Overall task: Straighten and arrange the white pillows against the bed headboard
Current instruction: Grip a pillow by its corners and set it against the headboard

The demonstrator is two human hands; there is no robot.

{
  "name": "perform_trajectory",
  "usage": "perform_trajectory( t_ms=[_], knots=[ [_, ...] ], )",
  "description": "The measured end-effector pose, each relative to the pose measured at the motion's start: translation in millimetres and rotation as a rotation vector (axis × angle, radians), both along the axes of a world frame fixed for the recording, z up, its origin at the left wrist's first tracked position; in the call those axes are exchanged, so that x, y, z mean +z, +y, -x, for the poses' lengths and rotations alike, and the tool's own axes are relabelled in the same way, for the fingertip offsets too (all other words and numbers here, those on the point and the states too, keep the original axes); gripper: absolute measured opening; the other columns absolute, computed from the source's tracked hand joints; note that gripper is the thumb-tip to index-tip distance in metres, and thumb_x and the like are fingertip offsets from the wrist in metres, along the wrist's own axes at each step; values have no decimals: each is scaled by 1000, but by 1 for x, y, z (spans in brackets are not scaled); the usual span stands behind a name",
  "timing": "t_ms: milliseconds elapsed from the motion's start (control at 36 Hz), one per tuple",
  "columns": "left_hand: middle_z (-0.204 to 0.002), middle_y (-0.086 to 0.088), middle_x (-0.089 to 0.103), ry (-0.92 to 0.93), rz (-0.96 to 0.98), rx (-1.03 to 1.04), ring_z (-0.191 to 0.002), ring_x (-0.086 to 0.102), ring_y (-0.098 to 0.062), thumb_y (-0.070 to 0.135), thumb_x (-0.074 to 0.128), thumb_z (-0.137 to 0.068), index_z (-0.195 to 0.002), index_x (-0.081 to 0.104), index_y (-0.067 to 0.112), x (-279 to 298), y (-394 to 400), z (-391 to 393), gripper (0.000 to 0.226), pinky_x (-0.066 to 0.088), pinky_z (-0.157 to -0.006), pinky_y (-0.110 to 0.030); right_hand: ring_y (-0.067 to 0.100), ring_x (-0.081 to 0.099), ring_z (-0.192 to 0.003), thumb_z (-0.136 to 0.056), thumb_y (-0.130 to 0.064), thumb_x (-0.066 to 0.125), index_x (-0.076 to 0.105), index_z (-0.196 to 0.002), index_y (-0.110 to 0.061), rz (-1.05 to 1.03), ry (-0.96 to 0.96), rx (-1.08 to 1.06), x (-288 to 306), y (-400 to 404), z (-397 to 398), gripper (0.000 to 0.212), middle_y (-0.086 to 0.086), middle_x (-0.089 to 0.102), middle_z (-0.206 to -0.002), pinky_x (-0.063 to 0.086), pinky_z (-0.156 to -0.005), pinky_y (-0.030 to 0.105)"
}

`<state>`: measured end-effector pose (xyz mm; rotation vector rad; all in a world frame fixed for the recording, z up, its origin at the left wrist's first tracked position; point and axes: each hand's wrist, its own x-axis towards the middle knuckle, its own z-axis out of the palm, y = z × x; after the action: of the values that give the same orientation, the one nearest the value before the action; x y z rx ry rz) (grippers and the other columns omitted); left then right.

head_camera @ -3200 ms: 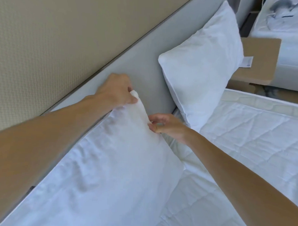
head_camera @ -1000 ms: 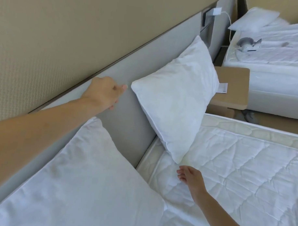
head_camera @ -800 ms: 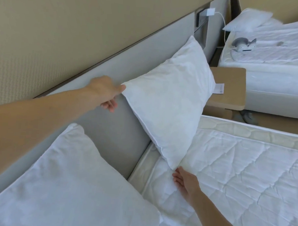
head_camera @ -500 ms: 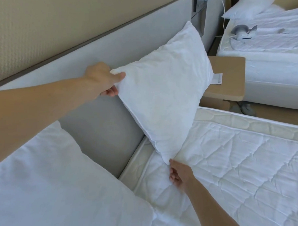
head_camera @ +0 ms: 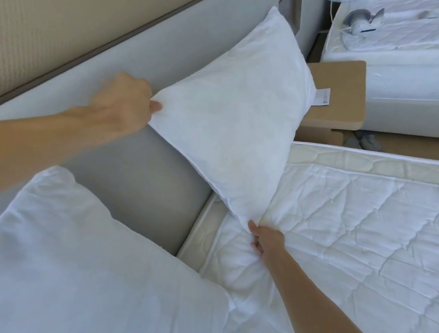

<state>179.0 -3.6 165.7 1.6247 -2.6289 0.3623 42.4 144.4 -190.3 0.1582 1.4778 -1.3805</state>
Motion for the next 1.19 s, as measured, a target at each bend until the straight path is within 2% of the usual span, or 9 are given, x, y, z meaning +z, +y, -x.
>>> perform_trajectory(
  t_ms=[56, 139, 389, 528, 639, 778, 861, 1000, 1194],
  knots=[
    [-102, -28, 57, -202, 137, 13, -99, 58, -48, 37, 44, -101, -97, 61, 2, 10, 7, 0, 38, 38, -75, -41, 17, 48, -55, -75, -20, 85, 58, -65, -8, -10, 25, -4, -1, 0, -2, 31, 5, 51, -63, 50, -49, 25],
    [-91, -17, 49, -358, 246, 20, -100, 57, -43, 40, 40, -101, -101, 61, 9, 20, 17, -4, 37, 32, -76, -42, 16, 49, -49, -75, -22, 85, 58, -67, -11, -24, 82, 17, -2, 3, -5, 30, 3, 53, -61, 45, -46, 24],
    [-123, -21, 54, -215, 98, 40, -114, 53, -43, 42, 51, -97, -118, 60, 11, 32, 35, -33, 38, 41, -88, -45, 15, 29, -34, -79, -18, 81, 46, -58, -9, -85, 173, 142, 10, 24, -16, 43, 6, 35, -49, 25, -37, 21],
    [-56, -10, 53, -84, -103, 62, -65, 55, -28, 39, 56, -93, -67, 56, 7, 44, 46, -54, 42, 50, -65, -33, 13, 21, -34, -76, -13, 84, 41, -58, -12, -125, 60, 200, 11, 43, -23, 46, -1, 29, -39, 21, -37, 23],
    [-65, -7, 43, -55, -115, 95, -77, 54, -34, 40, 61, -90, -70, 53, 13, 49, 58, -68, 35, 52, -78, -40, 11, 17, -33, -76, -17, 84, 36, -54, -15, -153, 65, 272, 17, 54, -40, 54, -1, 25, -42, 18, -34, 20],
    [-105, -16, 57, -101, -40, 96, -83, 49, -33, 42, 59, -90, -108, 67, 14, 50, 67, -82, 34, 44, -74, -40, 12, 23, -33, -76, -24, 85, 42, -59, -11, -214, 133, 351, 23, 65, -56, 48, 0, 31, -47, 24, -34, 20],
    [-102, -14, 54, -112, -20, 104, -85, 51, -34, 41, 59, -90, -108, 67, 14, 49, 71, -92, 34, 43, -74, -40, 16, 36, -40, -74, -28, 86, 48, -62, -9, -220, 210, 384, 21, 72, -66, 44, 1, 40, -48, 35, -43, 26],
    [-109, -18, 55, -138, -11, 120, -91, 53, -38, 37, 58, -91, -106, 67, 12, 51, 85, -108, 30, 42, -76, -40, 30, 66, -75, -71, -30, 87, 65, -71, -2, -215, 324, 395, 19, 82, -83, 35, 11, 68, -71, 55, -79, 38],
    [-110, -15, 54, -188, -5, 161, -95, 55, -39, 38, 55, -93, -109, 66, 14, 47, 102, -127, 31, 41, -77, -41, 28, 69, -76, -76, -35, 81, 73, -77, 0, -262, 466, 460, 26, 98, -98, 35, 11, 72, -73, 54, -76, 33]
  ],
)
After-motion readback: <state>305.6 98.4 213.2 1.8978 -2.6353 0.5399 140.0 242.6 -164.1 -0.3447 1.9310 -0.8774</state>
